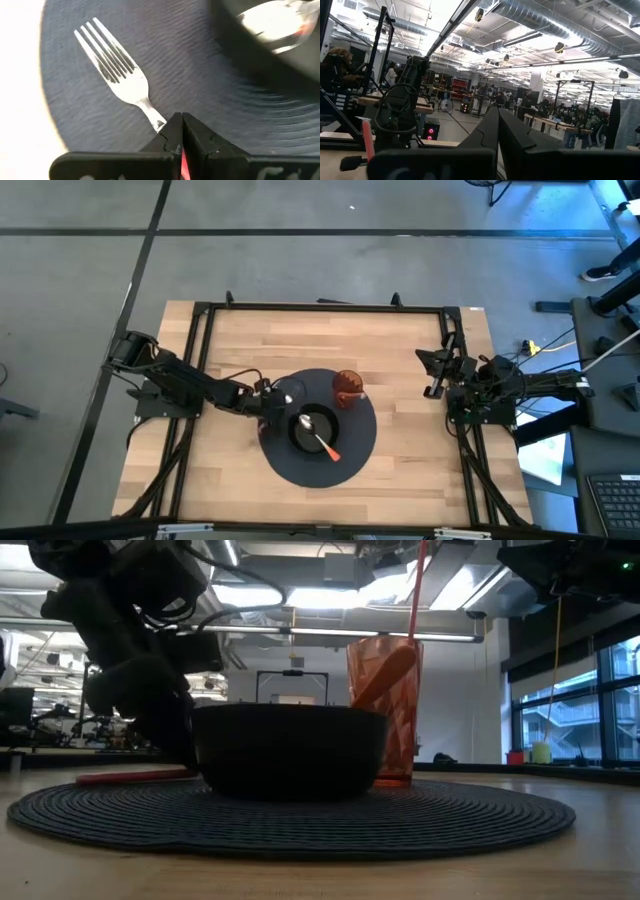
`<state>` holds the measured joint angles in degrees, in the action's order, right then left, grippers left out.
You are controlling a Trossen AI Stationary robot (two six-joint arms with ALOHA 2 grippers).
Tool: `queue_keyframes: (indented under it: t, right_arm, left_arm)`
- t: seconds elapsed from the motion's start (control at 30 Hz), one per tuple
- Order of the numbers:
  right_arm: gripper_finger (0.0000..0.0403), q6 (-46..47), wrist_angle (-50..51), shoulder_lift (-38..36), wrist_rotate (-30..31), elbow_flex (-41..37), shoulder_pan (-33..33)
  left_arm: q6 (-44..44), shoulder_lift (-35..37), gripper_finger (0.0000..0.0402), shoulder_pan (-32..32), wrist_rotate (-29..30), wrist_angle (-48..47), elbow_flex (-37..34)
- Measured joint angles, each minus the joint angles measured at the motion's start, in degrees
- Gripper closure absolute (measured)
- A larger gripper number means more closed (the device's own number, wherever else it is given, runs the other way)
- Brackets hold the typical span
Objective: Pick & Place Utensil
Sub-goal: Put the pink fork into the black bowl
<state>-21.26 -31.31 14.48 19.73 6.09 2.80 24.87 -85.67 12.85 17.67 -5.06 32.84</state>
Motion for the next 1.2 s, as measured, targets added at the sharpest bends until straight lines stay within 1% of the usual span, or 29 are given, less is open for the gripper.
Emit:
queue_keyframes:
  t: [0.17,0.33,0.53,0.83,1.0,1.07,1.2]
  right_arm:
    - [0.0393,0.02,-0.04,0.00,-0.01,0.00,0.01]
    - [0.0393,0.02,-0.09,0.00,-0.02,0.00,0.01]
    - [0.0393,0.00,-0.09,0.02,-0.20,0.00,0.01]
    - [0.0393,0.00,-0.11,0.00,-0.28,0.00,0.00]
    - [0.0393,0.00,-0.21,0.01,-0.28,0.00,0.01]
    - [0.0393,0.00,-0.37,0.00,-0.28,0.00,-0.01]
    - [0.0393,0.00,-0.35,0.00,-0.28,0.00,0.01]
  left_arm:
    - [2.86,0.11,0.0398,-0.71,2.46,-5.68,0.08]
    - [2.96,1.17,0.0398,-0.75,4.32,-7.47,0.00]
    - [5.97,6.46,0.0398,-0.75,9.98,-14.42,0.00]
    - [6.11,16.36,0.0394,-0.65,10.39,-20.77,0.02]
    - [5.76,18.94,0.0373,-0.62,12.71,-24.10,0.02]
    - [5.72,19.58,0.0357,-0.47,12.79,-26.12,0.02]
    - [5.94,20.28,0.0319,0.60,12.41,-26.96,0.02]
